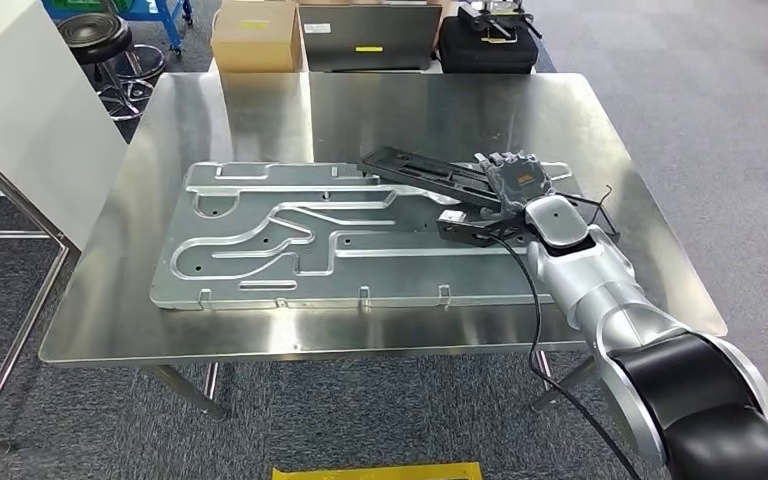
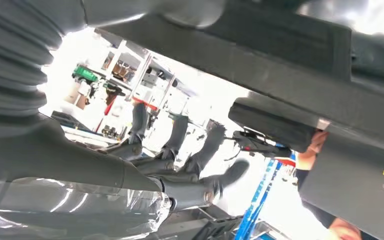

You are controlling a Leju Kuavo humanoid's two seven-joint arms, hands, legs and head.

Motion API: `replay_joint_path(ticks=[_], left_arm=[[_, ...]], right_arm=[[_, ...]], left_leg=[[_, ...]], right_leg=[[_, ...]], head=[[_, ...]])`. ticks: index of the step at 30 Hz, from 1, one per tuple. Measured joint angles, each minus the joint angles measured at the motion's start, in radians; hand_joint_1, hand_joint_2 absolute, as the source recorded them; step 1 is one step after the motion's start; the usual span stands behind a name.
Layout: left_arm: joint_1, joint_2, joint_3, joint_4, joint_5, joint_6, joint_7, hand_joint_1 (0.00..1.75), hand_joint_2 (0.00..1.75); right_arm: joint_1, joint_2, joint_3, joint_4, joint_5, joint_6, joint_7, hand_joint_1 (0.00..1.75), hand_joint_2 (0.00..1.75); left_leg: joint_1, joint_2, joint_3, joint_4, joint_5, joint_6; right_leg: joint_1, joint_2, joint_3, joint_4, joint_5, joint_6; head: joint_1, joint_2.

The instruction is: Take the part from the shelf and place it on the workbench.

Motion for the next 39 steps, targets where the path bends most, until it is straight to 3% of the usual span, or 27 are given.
replay_joint_path(ticks=[3,4,5,7,9,11,13,15,18,19,20,22,24,25,28,29,30,31,33,34,35,36,38,39], left_arm=[[-0.001,0.000,0.002,0.000,0.010,-0.005,0.031,0.00,0.00],[-0.001,0.000,0.003,0.000,0.015,-0.005,0.043,0.00,0.00],[-0.001,0.000,0.005,0.000,0.020,-0.006,0.053,0.00,0.00],[-0.001,0.000,0.007,0.000,0.026,-0.007,0.064,0.00,0.00],[-0.002,0.000,0.009,0.000,0.027,-0.010,0.069,0.00,0.00],[-0.001,0.000,0.010,0.000,0.027,-0.016,0.072,0.00,0.00],[0.000,0.001,0.012,0.000,0.027,-0.023,0.073,0.00,0.00],[0.002,0.002,0.014,0.000,0.030,-0.029,0.074,0.00,0.00],[0.004,0.005,0.021,0.000,0.039,-0.034,0.074,0.00,0.00],[0.005,0.006,0.023,0.000,0.041,-0.035,0.073,0.00,0.00],[0.006,0.007,0.025,0.000,0.042,-0.035,0.072,0.00,0.00],[0.008,0.009,0.028,0.000,0.043,-0.035,0.072,0.00,0.00],[0.006,0.011,0.029,0.000,0.043,-0.035,0.071,0.00,0.00],[0.006,0.012,0.029,0.000,0.043,-0.035,0.071,0.00,0.00],[0.006,0.012,0.031,0.000,0.045,-0.035,0.071,0.00,0.00],[0.006,0.012,0.032,0.000,0.047,-0.035,0.071,0.00,0.00],[0.007,0.013,0.033,0.000,0.051,-0.035,0.070,0.00,0.00],[0.008,0.013,0.034,0.000,0.054,-0.035,0.069,0.00,0.00],[0.011,0.014,0.039,0.000,0.064,-0.034,0.062,0.00,0.00],[0.013,0.014,0.042,0.000,0.070,-0.034,0.058,0.00,0.00],[0.014,0.014,0.047,0.000,0.077,-0.033,0.052,0.00,0.00],[0.015,0.014,0.052,0.000,0.083,-0.032,0.046,0.00,0.00],[0.018,0.013,0.061,0.000,0.094,-0.032,0.035,0.00,0.00],[0.021,0.012,0.064,0.000,0.096,-0.032,0.031,0.00,0.00]], right_arm=[[-0.002,0.000,0.000,0.008,-0.004,0.002,-0.006,0.00,0.00],[0.000,0.000,0.000,0.011,-0.005,0.003,-0.006,0.00,0.00],[0.002,0.000,0.000,0.013,-0.006,0.004,-0.006,0.00,0.00],[0.002,0.001,-0.002,0.016,-0.009,0.005,-0.006,0.00,0.00],[-0.002,0.001,-0.007,0.017,-0.013,0.004,-0.005,0.00,0.00],[-0.005,-0.001,-0.012,0.017,-0.017,0.003,-0.006,0.00,0.00],[-0.007,-0.004,-0.014,0.017,-0.009,0.004,-0.010,0.00,0.00],[-0.012,-0.009,-0.014,0.017,0.010,0.006,-0.016,0.00,0.00],[-0.030,-0.027,-0.013,0.013,0.026,0.019,-0.037,0.00,0.00],[-0.037,-0.035,-0.013,0.011,0.027,0.025,-0.046,0.00,0.00],[-0.044,-0.043,-0.013,0.008,0.026,0.030,-0.053,0.00,0.00],[-0.054,-0.056,-0.013,0.004,0.025,0.036,-0.060,0.00,0.00],[-0.062,-0.066,-0.014,-0.003,0.024,0.037,-0.061,0.00,0.00],[-0.066,-0.071,-0.014,-0.006,0.024,0.036,-0.061,0.00,0.00],[-0.075,-0.082,-0.014,-0.014,0.025,0.036,-0.064,0.00,0.00],[-0.079,-0.090,-0.014,-0.017,0.026,0.040,-0.070,0.00,0.00],[-0.086,-0.100,-0.014,-0.022,0.027,0.047,-0.077,0.00,0.00],[-0.096,-0.113,-0.014,-0.029,0.028,0.058,-0.086,0.00,0.00],[-0.120,-0.140,-0.013,-0.056,0.019,0.088,-0.110,0.00,0.00],[-0.128,-0.158,-0.013,-0.078,0.001,0.114,-0.128,0.00,0.00],[-0.127,-0.182,-0.013,-0.112,-0.038,0.155,-0.151,0.00,0.00],[-0.118,-0.213,-0.014,-0.156,-0.097,0.203,-0.175,0.00,0.00],[-0.060,-0.293,-0.031,-0.283,-0.254,0.277,-0.203,0.00,0.00],[-0.001,-0.332,-0.055,-0.361,-0.327,0.283,-0.200,0.00,0.00]], left_leg=[[-0.005,0.001,0.000,0.000,0.004,0.008],[-0.009,0.000,0.000,0.000,0.004,0.009],[-0.013,0.000,-0.001,0.000,0.005,0.010],[-0.019,-0.001,-0.001,0.000,0.007,0.012],[-0.024,-0.001,-0.003,0.000,0.011,0.010],[-0.023,0.000,-0.005,-0.002,0.017,0.002],[-0.022,0.001,-0.007,-0.003,0.021,-0.009],[-0.022,0.001,-0.025,0.036,-0.020,-0.019],[-0.014,0.001,-0.081,0.216,-0.149,-0.033],[-0.011,0.002,-0.086,0.259,-0.172,-0.037],[-0.009,0.002,-0.073,0.266,-0.177,-0.040],[-0.004,0.002,0.014,0.165,-0.145,-0.043],[-0.005,0.001,0.098,0.036,-0.118,-0.035],[-0.007,0.000,0.116,0.004,-0.112,-0.028],[-0.013,-0.001,0.108,-0.006,-0.089,-0.004],[-0.012,0.000,0.102,-0.008,-0.078,0.004],[-0.010,0.001,0.093,-0.010,-0.064,0.011],[-0.009,0.002,0.080,-0.011,-0.051,0.016],[-0.011,0.002,0.050,-0.010,-0.027,0.021],[-0.012,0.002,0.035,-0.010,-0.017,0.021],[-0.013,0.002,0.021,-0.009,-0.007,0.022],[-0.014,0.000,0.008,-0.009,0.003,0.022],[-0.015,-0.007,-0.012,-0.009,0.022,0.022],[-0.015,-0.013,-0.017,-0.010,0.030,0.019]], right_leg=[[0.002,-0.001,-0.091,0.183,-0.083,0.001],[0.003,-0.001,-0.110,0.218,-0.089,-0.002],[0.005,-0.001,-0.113,0.218,-0.076,-0.007],[0.013,-0.001,-0.062,0.110,-0.011,-0.024],[0.024,-0.004,-0.007,-0.005,0.036,-0.041],[0.032,-0.006,0.005,-0.038,0.047,-0.048],[0.030,-0.007,0.004,-0.049,0.061,-0.051],[0.021,-0.010,-0.003,-0.062,0.081,-0.058],[0.018,-0.012,-0.031,-0.066,0.106,-0.061],[0.018,-0.012,-0.042,-0.065,0.114,-0.060],[0.018,-0.013,-0.054,-0.064,0.122,-0.058],[0.016,-0.013,-0.075,-0.059,0.139,-0.051],[0.017,-0.012,-0.091,-0.052,0.154,-0.040],[0.017,-0.011,-0.096,-0.051,0.161,-0.033],[0.014,-0.010,-0.098,-0.060,0.184,-0.014],[0.013,-0.009,-0.103,-0.056,0.175,-0.009],[0.011,-0.008,-0.114,-0.033,0.145,-0.004],[0.010,-0.007,-0.131,0.012,0.099,0.000],[0.010,-0.007,-0.170,0.148,-0.006,0.006],[0.010,-0.007,-0.178,0.207,-0.034,0.007],[0.010,-0.007,-0.169,0.235,-0.039,0.007],[0.010,-0.007,-0.139,0.225,-0.027,0.005],[0.016,-0.008,-0.028,0.103,0.002,-0.008],[0.022,-0.011,0.028,0.028,0.002,-0.016]], head=[[0.000,0.000],[0.000,0.000],[0.000,0.000],[0.000,0.000],[0.000,0.000],[0.000,0.000],[0.000,0.000],[0.000,0.000],[0.000,0.000],[0.000,0.000],[0.000,0.000],[0.000,0.000],[0.000,0.000],[0.000,0.000],[0.000,0.000],[0.000,0.000],[0.000,0.000],[0.000,0.000],[0.000,0.000],[0.000,0.000],[0.000,0.000],[0.000,0.000],[0.000,0.000],[0.000,0.000]])
